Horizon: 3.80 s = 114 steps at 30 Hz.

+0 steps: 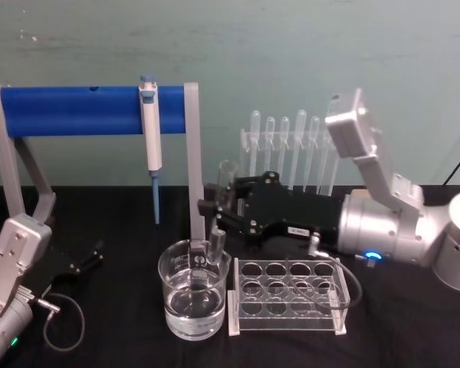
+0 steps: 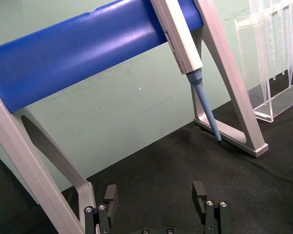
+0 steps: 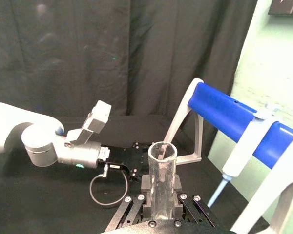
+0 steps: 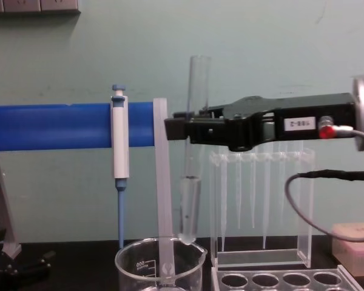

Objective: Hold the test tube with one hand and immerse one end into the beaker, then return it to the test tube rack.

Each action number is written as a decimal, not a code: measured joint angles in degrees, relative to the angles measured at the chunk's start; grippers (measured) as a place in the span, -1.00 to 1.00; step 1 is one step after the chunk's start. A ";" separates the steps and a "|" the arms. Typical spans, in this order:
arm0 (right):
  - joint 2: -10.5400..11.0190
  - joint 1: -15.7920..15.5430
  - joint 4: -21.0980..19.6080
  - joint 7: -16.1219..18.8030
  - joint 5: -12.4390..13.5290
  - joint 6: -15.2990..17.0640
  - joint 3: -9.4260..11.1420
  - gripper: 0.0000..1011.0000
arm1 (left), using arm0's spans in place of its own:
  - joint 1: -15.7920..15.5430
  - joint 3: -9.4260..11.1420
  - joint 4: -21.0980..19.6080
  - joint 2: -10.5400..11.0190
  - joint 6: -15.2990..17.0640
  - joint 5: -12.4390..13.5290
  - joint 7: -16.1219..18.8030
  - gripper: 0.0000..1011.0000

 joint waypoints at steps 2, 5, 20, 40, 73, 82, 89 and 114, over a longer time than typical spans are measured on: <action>1.11 -1.09 -1.47 -0.53 0.45 -0.07 0.63 -0.55 | 0.00 0.00 0.00 0.00 0.00 0.00 0.00 0.98; 2.46 -2.51 -3.38 -1.28 0.94 -0.24 1.44 -0.55 | 0.00 0.00 0.00 0.00 0.00 0.00 0.00 0.98; 9.56 -12.31 -11.16 -5.00 2.67 -1.94 6.46 -0.55 | 0.00 -0.01 0.00 0.00 0.00 0.00 0.00 0.98; 9.79 -17.31 -6.34 -4.41 0.69 -6.62 9.96 -0.55 | 0.00 0.00 0.00 0.00 0.00 0.00 0.00 0.98; 3.48 -13.02 3.38 -1.40 -2.39 -8.80 8.32 -0.55 | 0.00 0.00 0.00 0.00 0.00 0.00 0.00 0.98; 1.90 -13.99 6.63 -1.61 -4.84 -9.47 7.08 -0.55 | 0.00 0.00 0.00 0.00 0.00 0.00 0.00 0.98; 1.60 -14.60 6.89 -2.14 -5.32 -9.52 7.07 -0.55 | 0.00 0.00 0.00 0.00 0.00 0.00 0.00 0.98; 1.64 -14.55 6.86 -2.19 -5.28 -9.52 7.13 0.08 | 0.00 0.00 0.00 0.00 0.00 0.00 0.00 0.98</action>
